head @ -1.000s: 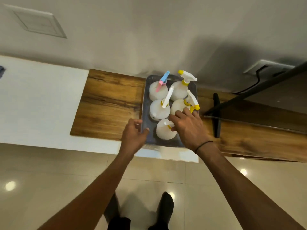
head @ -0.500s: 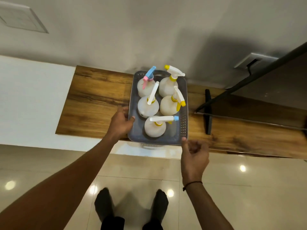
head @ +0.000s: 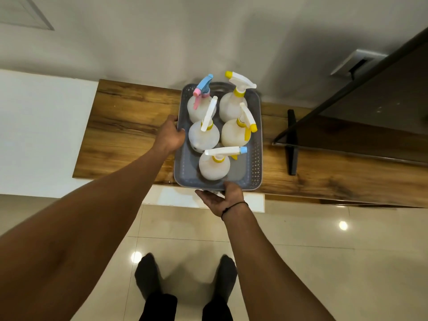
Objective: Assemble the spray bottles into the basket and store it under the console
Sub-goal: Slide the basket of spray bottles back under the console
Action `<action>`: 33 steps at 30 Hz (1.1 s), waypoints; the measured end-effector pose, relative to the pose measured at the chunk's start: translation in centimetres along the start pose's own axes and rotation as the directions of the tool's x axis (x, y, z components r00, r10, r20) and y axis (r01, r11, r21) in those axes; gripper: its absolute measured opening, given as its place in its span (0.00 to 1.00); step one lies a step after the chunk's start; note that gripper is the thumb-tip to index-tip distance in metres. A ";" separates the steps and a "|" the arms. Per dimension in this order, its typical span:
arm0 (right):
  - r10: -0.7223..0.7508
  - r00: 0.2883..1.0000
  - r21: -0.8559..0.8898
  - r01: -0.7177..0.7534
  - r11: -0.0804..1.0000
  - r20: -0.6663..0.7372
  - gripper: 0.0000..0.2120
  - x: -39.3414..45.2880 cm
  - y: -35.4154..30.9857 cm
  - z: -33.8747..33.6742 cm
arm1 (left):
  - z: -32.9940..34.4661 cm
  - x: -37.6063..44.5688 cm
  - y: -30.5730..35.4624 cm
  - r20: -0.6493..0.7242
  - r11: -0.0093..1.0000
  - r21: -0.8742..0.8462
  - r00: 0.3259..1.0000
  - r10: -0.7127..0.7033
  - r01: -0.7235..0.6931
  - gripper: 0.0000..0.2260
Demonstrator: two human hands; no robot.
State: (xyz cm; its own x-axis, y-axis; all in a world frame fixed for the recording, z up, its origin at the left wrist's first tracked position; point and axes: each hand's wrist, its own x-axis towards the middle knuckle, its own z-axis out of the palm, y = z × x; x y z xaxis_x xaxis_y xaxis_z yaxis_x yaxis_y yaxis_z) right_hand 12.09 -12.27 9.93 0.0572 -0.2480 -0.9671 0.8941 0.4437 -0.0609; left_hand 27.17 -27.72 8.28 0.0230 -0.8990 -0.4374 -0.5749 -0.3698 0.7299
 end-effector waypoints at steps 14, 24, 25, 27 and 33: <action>-0.134 0.987 -0.187 0.148 0.971 0.084 0.16 -1.1 1.2 -5.9 | -0.2 0.0 0.1 0.083 0.999 0.021 0.996 -0.028 0.026 0.25; -0.108 0.993 -0.164 0.113 0.980 0.041 0.17 -2.0 2.7 -16.6 | -0.1 -4.5 0.7 0.420 0.999 0.054 0.907 -0.030 0.008 0.31; -0.117 0.992 -0.165 0.122 0.979 0.041 0.16 -2.4 2.7 -17.4 | 0.3 -5.3 0.7 0.421 0.999 0.048 0.906 -0.029 0.009 0.30; -0.134 0.989 -0.179 0.142 0.974 0.054 0.16 -3.5 2.7 -18.7 | 1.0 -6.7 0.4 0.417 1.000 0.021 0.908 -0.020 0.012 0.29; -0.203 0.978 -0.215 0.208 0.954 0.044 0.14 -7.8 1.7 -23.0 | 3.2 -11.0 0.6 0.438 0.996 -0.069 0.898 -0.025 0.062 0.34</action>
State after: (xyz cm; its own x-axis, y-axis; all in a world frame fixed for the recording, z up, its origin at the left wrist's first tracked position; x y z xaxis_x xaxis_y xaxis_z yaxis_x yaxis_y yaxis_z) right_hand 2.95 10.21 11.73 -0.1060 -0.3704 -0.9228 0.7694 0.5573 -0.3121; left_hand 23.98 -17.31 11.88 -0.3232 -0.6954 -0.6419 -0.5149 -0.4398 0.7358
